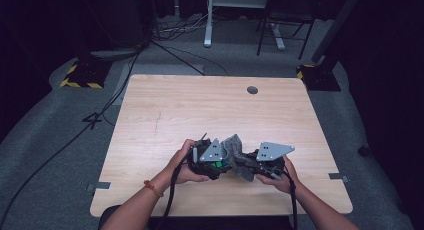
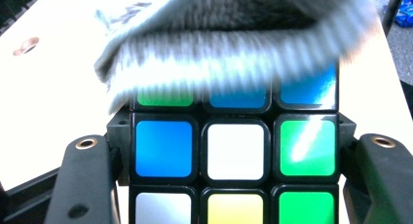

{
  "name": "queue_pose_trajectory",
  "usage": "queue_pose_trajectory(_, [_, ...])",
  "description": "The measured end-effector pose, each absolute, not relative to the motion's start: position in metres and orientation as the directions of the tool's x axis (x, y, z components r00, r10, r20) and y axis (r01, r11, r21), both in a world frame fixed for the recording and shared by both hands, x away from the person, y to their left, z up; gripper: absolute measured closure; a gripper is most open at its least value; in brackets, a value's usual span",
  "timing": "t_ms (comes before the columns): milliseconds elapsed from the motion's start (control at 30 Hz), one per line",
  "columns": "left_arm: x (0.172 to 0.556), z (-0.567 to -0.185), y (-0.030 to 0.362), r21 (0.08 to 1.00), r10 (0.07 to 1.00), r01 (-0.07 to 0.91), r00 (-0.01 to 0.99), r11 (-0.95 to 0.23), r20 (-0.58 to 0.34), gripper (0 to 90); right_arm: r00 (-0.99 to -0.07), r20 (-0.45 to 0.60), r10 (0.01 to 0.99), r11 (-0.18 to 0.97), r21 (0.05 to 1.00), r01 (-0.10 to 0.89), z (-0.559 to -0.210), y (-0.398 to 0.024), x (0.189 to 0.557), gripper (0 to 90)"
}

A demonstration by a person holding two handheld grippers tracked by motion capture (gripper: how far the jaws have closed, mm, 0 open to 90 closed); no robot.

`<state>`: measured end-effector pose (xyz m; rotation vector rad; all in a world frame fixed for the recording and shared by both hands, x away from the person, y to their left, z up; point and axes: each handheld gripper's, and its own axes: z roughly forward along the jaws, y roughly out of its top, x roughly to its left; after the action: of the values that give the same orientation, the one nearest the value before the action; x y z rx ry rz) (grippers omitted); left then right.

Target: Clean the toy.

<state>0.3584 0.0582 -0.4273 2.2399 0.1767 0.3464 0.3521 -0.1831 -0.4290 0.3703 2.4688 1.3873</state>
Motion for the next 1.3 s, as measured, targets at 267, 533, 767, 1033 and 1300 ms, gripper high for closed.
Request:
queue_pose_trajectory(267, [0.353, -0.418, 0.063, 0.819, 0.222, -0.021, 0.958, -0.574, 0.180, 33.4, -0.941, -0.005, 0.339, 0.503, 0.846, 0.177, -0.449, -0.183, 0.361, 80.7])
queue_pose_trajectory(533, [0.352, -0.420, 0.065, 0.801, 0.202, -0.047, 0.957, -0.597, 0.207, 32.9, -0.957, 0.074, 0.280, 0.406, 0.894, 0.188, -0.444, -0.187, 0.360, 80.8])
queue_pose_trajectory(767, [0.352, -0.427, 0.059, 0.761, 0.218, -0.038, 0.948, -0.647, 0.232, 33.0, -0.954, 0.043, 0.297, 0.376, 0.913, 0.158, -0.431, -0.194, 0.356, 80.8])
queue_pose_trajectory(1033, [0.354, -0.427, 0.058, 0.767, 0.221, -0.028, 0.950, -0.641, 0.219, 33.2, -0.949, 0.044, 0.313, 0.377, 0.911, 0.167, -0.434, -0.190, 0.359, 80.7])
queue_pose_trajectory(1300, [0.351, -0.424, 0.060, 0.782, 0.208, -0.035, 0.956, -0.622, 0.208, 33.3, -0.952, 0.078, 0.297, 0.423, 0.883, 0.204, -0.449, -0.183, 0.361, 80.7])
